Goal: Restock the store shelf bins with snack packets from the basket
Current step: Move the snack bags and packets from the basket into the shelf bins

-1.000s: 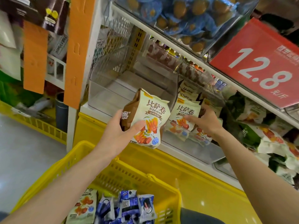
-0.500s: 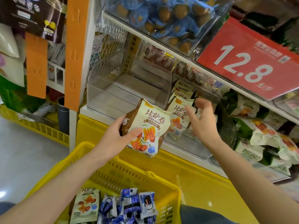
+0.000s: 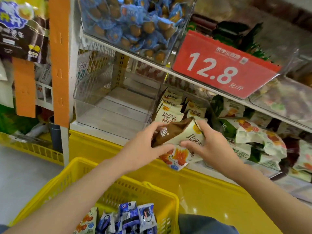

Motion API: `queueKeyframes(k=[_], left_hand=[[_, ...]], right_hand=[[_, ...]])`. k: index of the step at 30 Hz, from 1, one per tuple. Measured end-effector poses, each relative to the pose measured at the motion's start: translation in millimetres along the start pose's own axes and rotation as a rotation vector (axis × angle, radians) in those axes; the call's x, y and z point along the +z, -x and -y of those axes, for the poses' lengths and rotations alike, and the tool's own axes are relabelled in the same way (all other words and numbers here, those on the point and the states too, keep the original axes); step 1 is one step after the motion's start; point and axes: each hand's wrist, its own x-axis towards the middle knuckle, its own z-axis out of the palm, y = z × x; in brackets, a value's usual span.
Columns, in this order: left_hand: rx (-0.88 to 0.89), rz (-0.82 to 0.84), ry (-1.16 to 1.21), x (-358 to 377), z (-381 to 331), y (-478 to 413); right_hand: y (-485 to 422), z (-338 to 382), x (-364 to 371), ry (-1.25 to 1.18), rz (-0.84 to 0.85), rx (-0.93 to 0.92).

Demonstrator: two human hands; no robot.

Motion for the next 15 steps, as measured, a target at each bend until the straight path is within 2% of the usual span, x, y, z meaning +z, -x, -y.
queueKeyframes(k=[4,7,10,13,15], left_hand=[[0.073,-0.022,-0.374,15,-5,-47],[0.057,0.05,-0.567,29,13,-67],[0.135,0.064,-0.814,41,37,-77],[0.226,-0.035,-0.909,45,50,-84],[0.29,-0.07,-0.949,46,53,-86]], right_hand=[[-13,-40,-42,0.245,-0.265,0.076],[-32,-68,-53,0.425,-0.337,0.136],[-50,-81,-37,0.524,-0.269,0.132],[-70,-93,-14,0.585,-0.129,0.132],[-85,-100,-4,0.615,-0.042,0.198]])
